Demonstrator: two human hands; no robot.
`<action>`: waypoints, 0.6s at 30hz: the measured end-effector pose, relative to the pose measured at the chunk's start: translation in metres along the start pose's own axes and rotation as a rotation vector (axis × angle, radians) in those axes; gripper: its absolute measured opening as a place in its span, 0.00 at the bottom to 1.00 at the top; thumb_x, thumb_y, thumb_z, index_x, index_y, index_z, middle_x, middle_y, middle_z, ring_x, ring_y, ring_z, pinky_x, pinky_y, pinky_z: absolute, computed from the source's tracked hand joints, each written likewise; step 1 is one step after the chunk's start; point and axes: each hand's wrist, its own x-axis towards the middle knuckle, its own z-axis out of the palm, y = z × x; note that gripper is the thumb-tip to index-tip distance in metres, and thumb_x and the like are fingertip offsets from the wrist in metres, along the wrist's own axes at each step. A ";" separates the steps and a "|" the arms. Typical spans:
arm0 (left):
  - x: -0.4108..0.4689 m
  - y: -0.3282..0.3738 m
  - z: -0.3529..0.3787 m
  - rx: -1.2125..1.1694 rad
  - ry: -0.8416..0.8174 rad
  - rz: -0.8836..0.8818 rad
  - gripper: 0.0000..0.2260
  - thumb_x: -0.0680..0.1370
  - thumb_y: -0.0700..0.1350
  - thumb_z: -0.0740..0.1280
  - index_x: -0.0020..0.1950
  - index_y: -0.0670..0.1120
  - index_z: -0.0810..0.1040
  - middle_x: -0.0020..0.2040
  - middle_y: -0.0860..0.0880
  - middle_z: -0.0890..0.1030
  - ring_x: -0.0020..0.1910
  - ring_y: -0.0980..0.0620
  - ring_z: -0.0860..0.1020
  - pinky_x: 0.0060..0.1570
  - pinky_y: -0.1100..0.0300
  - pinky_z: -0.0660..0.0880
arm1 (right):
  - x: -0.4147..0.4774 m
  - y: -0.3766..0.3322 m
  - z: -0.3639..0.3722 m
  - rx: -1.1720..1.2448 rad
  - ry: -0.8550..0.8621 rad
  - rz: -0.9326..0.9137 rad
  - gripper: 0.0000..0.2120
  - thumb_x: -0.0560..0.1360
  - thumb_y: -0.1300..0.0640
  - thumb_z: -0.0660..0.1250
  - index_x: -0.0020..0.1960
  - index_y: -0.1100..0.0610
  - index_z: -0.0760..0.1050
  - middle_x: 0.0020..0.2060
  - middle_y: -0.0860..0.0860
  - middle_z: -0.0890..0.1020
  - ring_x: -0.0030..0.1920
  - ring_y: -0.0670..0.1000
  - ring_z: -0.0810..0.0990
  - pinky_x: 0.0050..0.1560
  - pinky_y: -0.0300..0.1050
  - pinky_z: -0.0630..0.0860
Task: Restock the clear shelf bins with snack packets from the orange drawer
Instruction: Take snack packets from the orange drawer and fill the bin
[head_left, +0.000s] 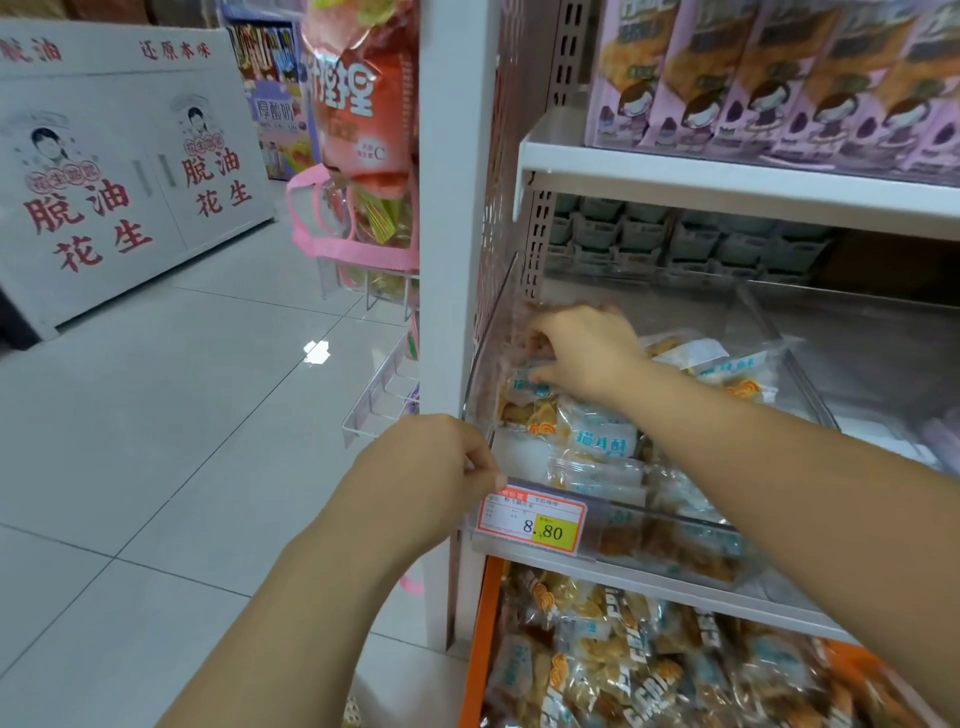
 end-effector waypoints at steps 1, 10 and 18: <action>0.000 0.000 0.000 0.000 -0.003 -0.007 0.06 0.77 0.53 0.67 0.49 0.54 0.82 0.35 0.59 0.72 0.42 0.57 0.74 0.42 0.63 0.69 | -0.007 0.002 -0.006 0.014 0.022 -0.002 0.15 0.73 0.46 0.69 0.57 0.51 0.74 0.51 0.50 0.80 0.56 0.54 0.76 0.61 0.51 0.64; -0.006 0.007 0.004 0.153 0.075 -0.061 0.06 0.77 0.51 0.65 0.49 0.53 0.81 0.47 0.53 0.82 0.48 0.51 0.79 0.44 0.60 0.75 | -0.120 0.043 -0.047 0.080 0.233 0.048 0.11 0.73 0.48 0.68 0.54 0.47 0.78 0.50 0.46 0.79 0.56 0.53 0.72 0.54 0.45 0.60; -0.005 0.012 0.004 0.137 0.093 -0.042 0.06 0.78 0.50 0.65 0.47 0.52 0.81 0.47 0.52 0.82 0.47 0.50 0.79 0.41 0.59 0.74 | -0.148 0.077 -0.047 -0.129 0.059 0.017 0.13 0.74 0.56 0.68 0.58 0.50 0.79 0.58 0.49 0.78 0.62 0.55 0.70 0.58 0.50 0.63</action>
